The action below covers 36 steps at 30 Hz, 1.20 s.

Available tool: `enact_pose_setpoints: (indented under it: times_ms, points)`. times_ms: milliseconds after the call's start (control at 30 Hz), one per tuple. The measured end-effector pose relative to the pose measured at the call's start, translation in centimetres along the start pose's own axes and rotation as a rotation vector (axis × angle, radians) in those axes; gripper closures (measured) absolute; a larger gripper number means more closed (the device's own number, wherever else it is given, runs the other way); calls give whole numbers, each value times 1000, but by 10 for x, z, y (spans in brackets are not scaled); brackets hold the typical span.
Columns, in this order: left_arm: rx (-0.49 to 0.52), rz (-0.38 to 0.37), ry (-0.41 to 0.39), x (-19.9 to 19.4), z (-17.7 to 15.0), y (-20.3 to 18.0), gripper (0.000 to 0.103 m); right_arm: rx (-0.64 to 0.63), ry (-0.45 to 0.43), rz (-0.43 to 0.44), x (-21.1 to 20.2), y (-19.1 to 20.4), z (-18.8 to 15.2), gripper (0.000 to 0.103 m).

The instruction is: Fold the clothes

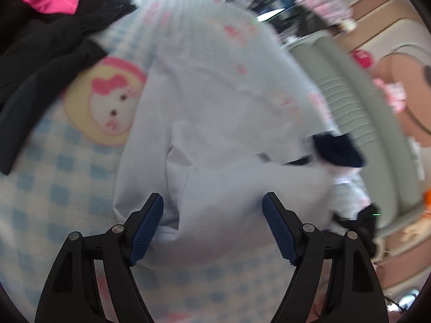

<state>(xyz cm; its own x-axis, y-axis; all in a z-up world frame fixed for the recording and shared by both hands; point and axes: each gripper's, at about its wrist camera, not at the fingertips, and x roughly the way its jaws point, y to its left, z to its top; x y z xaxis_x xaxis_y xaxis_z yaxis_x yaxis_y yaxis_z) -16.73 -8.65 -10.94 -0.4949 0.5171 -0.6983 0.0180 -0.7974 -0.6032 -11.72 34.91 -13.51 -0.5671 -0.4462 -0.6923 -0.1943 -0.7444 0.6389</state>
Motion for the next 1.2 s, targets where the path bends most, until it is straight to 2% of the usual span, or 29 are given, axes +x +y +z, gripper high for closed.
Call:
enact_pose_setpoints:
  times_ms: [33, 100, 133, 167, 200, 233, 267, 300, 433, 467, 500, 533, 600, 633, 667, 700, 733, 800, 867, 933, 967, 1033, 1067, 1100, 1133, 1167, 1200]
  points:
    - [-13, 17, 13, 6, 0, 2, 27, -1, 8, 2, 5, 2, 1, 21]
    - [-21, 22, -2, 7, -3, 6, 38, -24, 27, 21, 14, 8, 3, 24]
    - [-15, 45, -12, 6, -5, 6, 56, -50, 41, 24, 20, 14, 3, 28]
    - [-4, 65, -28, 2, -7, 5, 71, -73, 46, 22, 22, 18, 2, 41]
    - [1, 53, -43, -2, -9, 4, 76, -89, 44, 18, 23, 20, 2, 55]
    - [7, 41, -58, -7, -10, 3, 85, -106, 42, 14, 23, 23, 1, 61]
    - [14, 28, -79, -14, -11, 1, 87, -123, 40, 11, 23, 25, 0, 71]
    - [26, 22, -93, -20, -11, -2, 88, -132, 32, 15, 22, 27, 0, 77]
    - [78, 35, -144, -46, -4, -17, 92, -103, 27, 30, 17, 19, 1, 77]
    - [91, 42, -153, -50, -3, -19, 92, -91, 28, 23, 15, 16, 2, 74]
    - [101, 63, -159, -49, -2, -23, 92, -78, 26, 11, 13, 13, 3, 69]
    - [122, 120, -161, -48, -2, -24, 92, -65, 24, 1, 11, 9, 4, 67]
    - [141, 201, -125, -37, -2, -17, 88, -34, 23, -12, 8, 0, 6, 62]
    - [96, 198, -100, -33, -1, -7, 77, -18, 26, -12, 7, -4, 8, 58]
    - [51, 195, -76, -28, 0, 3, 60, -9, 33, -8, 7, -6, 10, 53]
    - [4, 188, -56, -24, 1, 13, 53, -7, 43, -2, 8, -7, 11, 52]
    - [-58, 146, -79, -30, 0, 26, 44, -4, 54, 5, 9, -8, 13, 51]
    - [-112, 129, -102, -35, -1, 38, 36, -22, 78, 13, 14, -6, 15, 40]
    - [-137, 98, -69, -28, -1, 46, 32, -44, 96, 20, 23, -2, 16, 31]
    - [-136, 62, -32, -20, 0, 46, 31, -48, 110, 9, 33, 0, 17, 29]
    - [-130, 43, -18, -16, 1, 45, 32, -50, 118, 4, 38, 1, 18, 31]
    - [-122, 4, 4, -10, 2, 42, 38, -65, 119, 1, 42, 5, 17, 45]
    - [-112, -6, 3, -8, 3, 39, 60, -70, 117, 10, 41, 7, 17, 62]
    - [-103, -12, 1, -7, 4, 36, 71, -66, 112, 29, 39, 7, 16, 76]
    - [-102, 17, -11, -9, 4, 32, 81, -58, 106, 52, 35, 8, 15, 80]
    - [-94, 15, -31, -15, 2, 26, 89, -51, 96, 69, 29, 9, 14, 84]
    - [-86, 13, -52, -21, 1, 21, 89, -45, 84, 81, 22, 10, 13, 88]
